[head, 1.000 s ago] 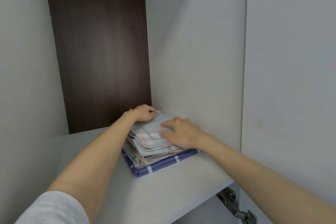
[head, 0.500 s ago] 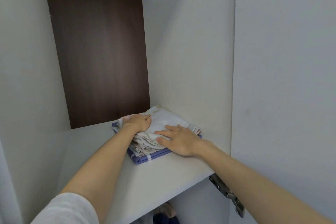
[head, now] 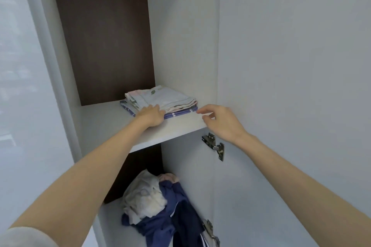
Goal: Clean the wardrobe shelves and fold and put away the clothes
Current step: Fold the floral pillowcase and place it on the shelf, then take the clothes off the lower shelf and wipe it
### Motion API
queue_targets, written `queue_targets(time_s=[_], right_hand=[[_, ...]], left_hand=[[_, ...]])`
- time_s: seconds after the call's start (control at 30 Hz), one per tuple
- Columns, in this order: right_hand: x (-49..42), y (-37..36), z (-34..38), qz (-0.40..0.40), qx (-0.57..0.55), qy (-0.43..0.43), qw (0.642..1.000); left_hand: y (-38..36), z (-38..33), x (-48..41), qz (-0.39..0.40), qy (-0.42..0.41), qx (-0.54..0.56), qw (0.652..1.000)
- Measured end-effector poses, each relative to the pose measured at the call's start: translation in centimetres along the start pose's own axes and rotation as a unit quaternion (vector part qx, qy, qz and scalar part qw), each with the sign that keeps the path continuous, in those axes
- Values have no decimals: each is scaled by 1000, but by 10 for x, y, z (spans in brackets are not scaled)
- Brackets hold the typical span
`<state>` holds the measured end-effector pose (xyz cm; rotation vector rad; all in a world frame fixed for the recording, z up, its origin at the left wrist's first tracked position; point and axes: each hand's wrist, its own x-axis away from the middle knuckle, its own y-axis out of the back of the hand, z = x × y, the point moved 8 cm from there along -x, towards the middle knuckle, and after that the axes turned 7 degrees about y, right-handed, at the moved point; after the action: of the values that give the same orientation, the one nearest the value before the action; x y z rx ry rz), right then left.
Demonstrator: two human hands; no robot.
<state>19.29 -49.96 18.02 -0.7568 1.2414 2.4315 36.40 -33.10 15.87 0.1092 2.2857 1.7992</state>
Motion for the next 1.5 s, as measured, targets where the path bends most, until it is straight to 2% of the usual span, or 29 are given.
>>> queue_targets(time_s=[0.13,0.27,0.4,0.53,0.67,0.83,1.0,1.2,1.3,1.37,1.5], right_hand=[[53,13,2,-18,-40,-17,999],[103,7,6,2,-62,-19,998],[156,-23,-7,46,-81,-51,994],[206,-67,-33,104,-92,-101,985],[244,-116,-59,148,-97,-164,970],[263,-171,-91,147,-102,-221,959],[264,-225,-137,162,-108,-277,941],[234,-312,-201,235,-92,-292,923],[225,-357,-224,292,-120,-315,895],[219,-383,-238,321,-145,-330,876],[198,-428,-260,339,-164,-319,870]], left_hand=[[33,-21,80,-90,-64,72,991],[42,-41,172,-193,-165,138,957],[5,-28,247,-183,-214,182,942],[-54,11,275,-146,-168,188,957],[-133,58,272,-27,-86,217,972],[-230,109,260,84,-15,216,973],[-307,127,239,144,63,253,955],[-388,136,191,151,146,262,942],[-416,142,167,138,197,251,938],[-428,145,150,126,220,254,933],[-435,159,109,73,244,289,923]])
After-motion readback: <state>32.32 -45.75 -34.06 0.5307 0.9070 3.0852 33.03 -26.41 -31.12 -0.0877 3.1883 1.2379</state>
